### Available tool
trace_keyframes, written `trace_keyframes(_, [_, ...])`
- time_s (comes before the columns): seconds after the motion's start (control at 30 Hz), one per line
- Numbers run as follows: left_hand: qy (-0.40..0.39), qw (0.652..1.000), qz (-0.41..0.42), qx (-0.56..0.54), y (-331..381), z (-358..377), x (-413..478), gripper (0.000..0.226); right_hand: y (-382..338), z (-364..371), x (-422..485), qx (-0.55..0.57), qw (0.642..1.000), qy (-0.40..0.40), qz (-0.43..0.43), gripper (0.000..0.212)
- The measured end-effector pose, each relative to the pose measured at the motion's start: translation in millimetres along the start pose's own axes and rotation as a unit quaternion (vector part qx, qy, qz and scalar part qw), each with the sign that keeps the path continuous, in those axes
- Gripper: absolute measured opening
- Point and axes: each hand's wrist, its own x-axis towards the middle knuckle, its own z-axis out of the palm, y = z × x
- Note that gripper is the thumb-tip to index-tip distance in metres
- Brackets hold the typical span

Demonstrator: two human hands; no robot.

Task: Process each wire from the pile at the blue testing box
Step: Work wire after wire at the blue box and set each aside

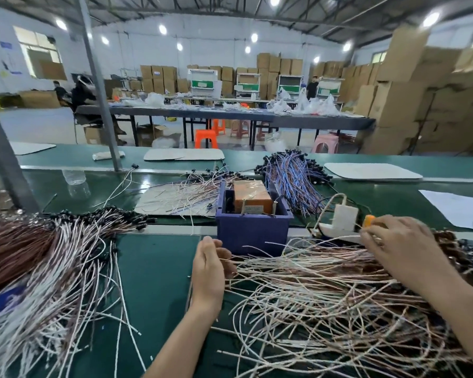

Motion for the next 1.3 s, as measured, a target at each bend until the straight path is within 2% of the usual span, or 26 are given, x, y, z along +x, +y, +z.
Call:
trace_keyframes(0.1, [-0.021, 0.998, 0.003, 0.056, 15.5, -18.0, 16.3, 0.038, -26.9, 12.9, 0.6, 0.040, 0.993, 0.112, -0.009, 0.024])
trace_keyframes(0.17, [-0.021, 0.981, 0.050, 0.188, 30.8, -43.7, 34.6, 0.035, -60.1, 14.8, -1.0, 0.113, 0.981, 0.158, -0.029, 0.025])
trace_keyframes(0.2, [-0.016, 0.956, 0.072, 0.283, 39.1, -60.6, 44.6, 0.031, -80.7, 15.6, -4.4, 0.157, 0.972, 0.166, -0.044, 0.027])
trace_keyframes(0.3, [0.023, 0.836, 0.085, 0.542, 60.0, -113.4, 72.6, 0.027, -143.8, 26.3, -21.3, 0.239, 0.960, 0.119, -0.087, 0.033])
trace_keyframes(0.37, [0.048, 0.753, 0.059, 0.654, 66.3, -144.4, 81.6, 0.030, -172.0, 43.7, -32.6, 0.263, 0.959, 0.056, -0.087, 0.035])
trace_keyframes(0.47, [0.068, 0.613, 0.038, 0.786, 60.7, -178.6, 81.8, 0.029, -188.4, 67.2, -44.7, 0.290, 0.956, -0.022, -0.037, 0.041])
trace_keyframes(0.53, [0.095, 0.572, 0.041, 0.813, 53.7, -193.6, 80.2, 0.026, -188.4, 72.9, -46.5, 0.347, 0.938, -0.027, -0.007, 0.042])
trace_keyframes(0.6, [0.115, 0.566, 0.031, 0.816, 49.5, -198.2, 79.0, 0.027, -186.1, 73.3, -45.5, 0.409, 0.912, -0.018, 0.021, 0.039])
trace_keyframes(0.67, [0.122, 0.572, 0.020, 0.811, 48.0, -194.7, 79.8, 0.028, -185.5, 72.0, -46.7, 0.408, 0.913, -0.014, 0.017, 0.038])
trace_keyframes(0.7, [0.129, 0.586, 0.019, 0.799, 49.1, -192.3, 80.4, 0.026, -185.5, 71.7, -47.7, 0.402, 0.915, -0.010, 0.010, 0.038])
trace_keyframes(0.73, [0.142, 0.618, 0.022, 0.773, 51.6, -191.0, 81.5, 0.025, -185.5, 71.5, -48.6, 0.403, 0.915, -0.004, 0.007, 0.038])
trace_keyframes(0.83, [0.189, 0.761, 0.073, 0.617, 65.8, -188.6, 82.6, 0.028, -183.6, 71.0, -49.5, 0.430, 0.902, -0.002, 0.020, 0.036])
trace_keyframes(0.9, [0.173, 0.846, 0.113, 0.491, 82.3, -180.4, 81.5, 0.028, -183.6, 71.3, -49.3, 0.449, 0.893, 0.001, 0.022, 0.037])
trace_keyframes(0.97, [0.139, 0.896, 0.156, 0.391, 102.2, -166.4, 72.3, 0.021, -184.2, 68.8, -49.5, 0.453, 0.891, 0.012, 0.018, 0.038])
trace_keyframes(1.1, [0.034, 0.949, 0.191, 0.251, 141.9, -131.7, 41.0, 0.015, -191.2, 54.1, -50.9, 0.466, 0.884, 0.046, -0.006, 0.038])
trace_keyframes(1.13, [0.009, 0.954, 0.195, 0.226, 148.7, -125.4, 33.3, 0.015, -196.3, 46.9, -52.4, 0.498, 0.866, 0.038, -0.013, 0.035])
trace_keyframes(1.17, [-0.010, 0.957, 0.199, 0.213, 154.0, -119.9, 26.2, 0.016, -203.5, 38.3, -52.8, 0.551, 0.834, 0.011, -0.016, 0.032])
trace_keyframes(1.23, [-0.040, 0.962, 0.188, 0.194, 157.0, -113.6, 14.0, 0.017, -224.0, 18.9, -50.9, 0.670, 0.737, -0.092, -0.003, 0.026])
trace_keyframes(1.3, [-0.068, 0.972, 0.154, 0.163, 151.5, -112.7, 2.6, 0.019, -247.3, 6.4, -45.6, 0.725, 0.659, -0.198, 0.024, 0.033])
